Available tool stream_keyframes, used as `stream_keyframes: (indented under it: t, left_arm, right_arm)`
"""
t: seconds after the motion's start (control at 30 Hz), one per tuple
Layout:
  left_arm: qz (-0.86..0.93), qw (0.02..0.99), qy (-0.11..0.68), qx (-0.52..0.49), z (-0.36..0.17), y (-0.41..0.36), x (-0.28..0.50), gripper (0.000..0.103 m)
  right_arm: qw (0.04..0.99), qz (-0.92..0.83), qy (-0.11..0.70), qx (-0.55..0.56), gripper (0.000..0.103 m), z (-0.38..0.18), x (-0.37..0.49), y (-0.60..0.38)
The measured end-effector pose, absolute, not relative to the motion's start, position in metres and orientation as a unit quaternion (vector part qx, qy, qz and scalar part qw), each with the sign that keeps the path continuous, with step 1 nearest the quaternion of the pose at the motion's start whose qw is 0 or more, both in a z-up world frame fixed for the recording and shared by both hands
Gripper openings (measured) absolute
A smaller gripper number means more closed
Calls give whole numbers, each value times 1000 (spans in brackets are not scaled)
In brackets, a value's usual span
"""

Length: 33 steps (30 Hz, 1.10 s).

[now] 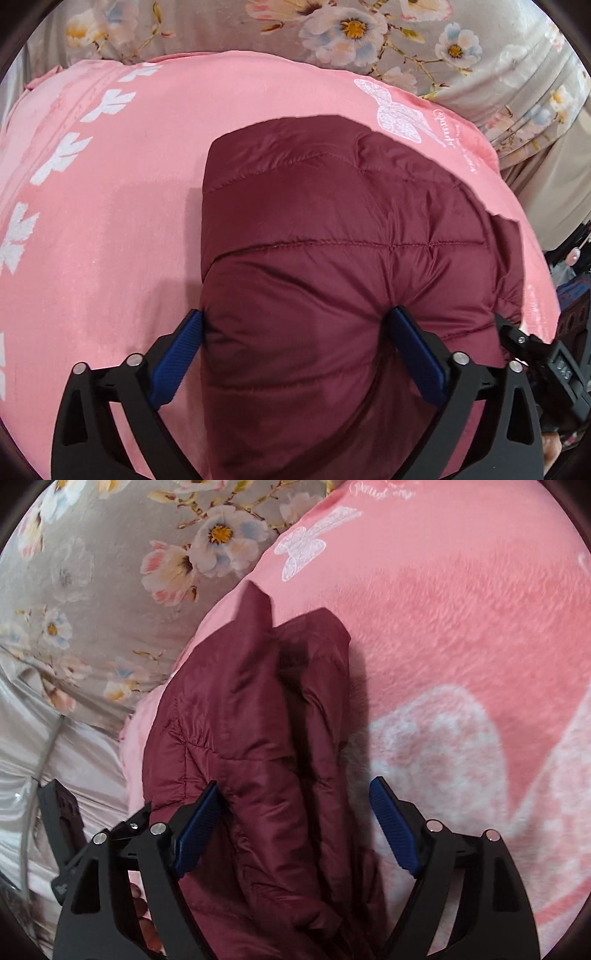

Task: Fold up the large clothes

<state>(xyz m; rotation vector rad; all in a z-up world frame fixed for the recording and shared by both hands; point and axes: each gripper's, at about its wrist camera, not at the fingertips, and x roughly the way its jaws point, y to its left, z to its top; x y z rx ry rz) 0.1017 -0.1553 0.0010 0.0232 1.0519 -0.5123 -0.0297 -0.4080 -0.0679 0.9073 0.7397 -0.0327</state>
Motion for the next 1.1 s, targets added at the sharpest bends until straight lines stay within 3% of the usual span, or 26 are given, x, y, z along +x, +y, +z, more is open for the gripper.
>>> stream_keyframes:
  t: [0.17,0.27,0.5,0.77,1.0,1.1]
  left_arm:
    - [-235,838,492,14,-7,-160,106,98]
    - [-232,842,486,21,-10,-160,106,98]
    - [-232,845,481,20,-16,-160,107,98]
    - [-235,848,476,16,-21,-161,108,98]
    - [-234,851,469,22,-22,-164,106,98]
    - [-237,851,469,25,-17,-163,101,85]
  right_arm:
    - [851,-11,341,399,79,-67,-26,-398]
    - [856,6,332,396,71,-69,-25,-394]
    - [859,23,326,393,65,-72,-23,-394]
    - [856,38,321,403,47,-75,-23,-394]
    - [865,23,322,383,40,-72,-23,-388]
    - [869,13,320,377,34,-69,-25,-385]
